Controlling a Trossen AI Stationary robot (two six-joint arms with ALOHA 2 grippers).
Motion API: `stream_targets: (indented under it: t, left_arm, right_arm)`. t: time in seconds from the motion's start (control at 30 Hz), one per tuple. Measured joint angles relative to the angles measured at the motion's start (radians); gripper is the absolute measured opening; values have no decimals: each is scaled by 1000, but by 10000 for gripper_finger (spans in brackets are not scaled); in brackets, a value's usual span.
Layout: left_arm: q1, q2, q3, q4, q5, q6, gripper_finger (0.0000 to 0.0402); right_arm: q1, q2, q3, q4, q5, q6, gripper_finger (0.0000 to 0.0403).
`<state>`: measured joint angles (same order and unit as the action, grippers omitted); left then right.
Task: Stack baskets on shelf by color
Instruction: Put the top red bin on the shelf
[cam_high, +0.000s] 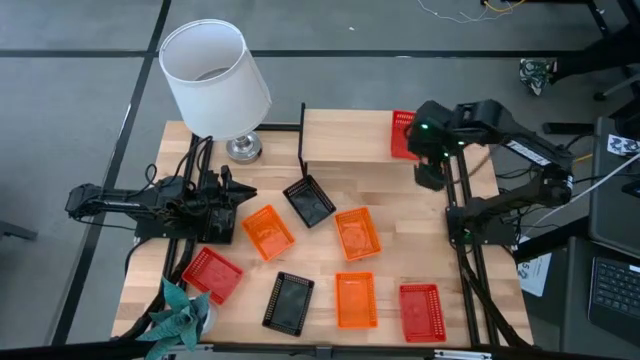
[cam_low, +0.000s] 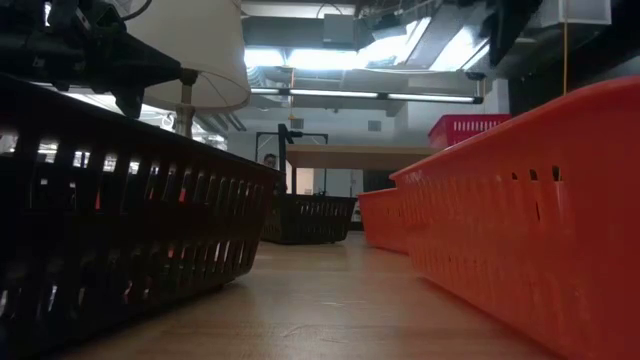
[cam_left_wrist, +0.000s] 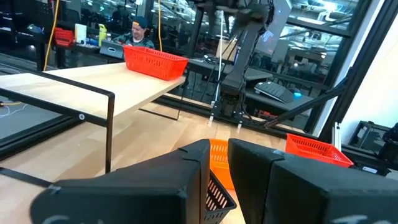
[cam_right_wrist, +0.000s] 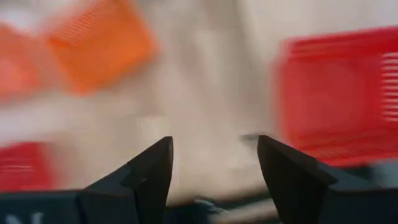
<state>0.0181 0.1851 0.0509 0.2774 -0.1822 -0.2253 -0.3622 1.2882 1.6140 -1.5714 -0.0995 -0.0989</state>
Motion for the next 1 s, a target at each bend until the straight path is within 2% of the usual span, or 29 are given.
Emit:
stream_targets:
  t: [0.07, 0.13, 0.3, 0.63, 0.77, 1.0]
  left_arm:
    - [0, 0, 0, 0, 0, 0, 50]
    - [0, 0, 0, 0, 0, 0, 50]
    - [0, 0, 0, 0, 0, 0, 50]
    - [0, 0, 0, -1, 0, -1, 50]
    - [0, 0, 0, -1, 0, 0, 50]
    - [0, 0, 0, -1, 0, -1, 50]
  right_arm:
    - [25, -42, -3, 17, -91, 26, 229]
    - [51, -82, -27, 37, -86, 56, 226]
    - [78, -159, -172, 90, 117, 147, 220]
    - [79, -219, -523, 299, 99, 52, 219]
    - [79, -224, -572, 358, 145, 9, 219]
    - [79, -225, -573, 368, 338, -15, 219]
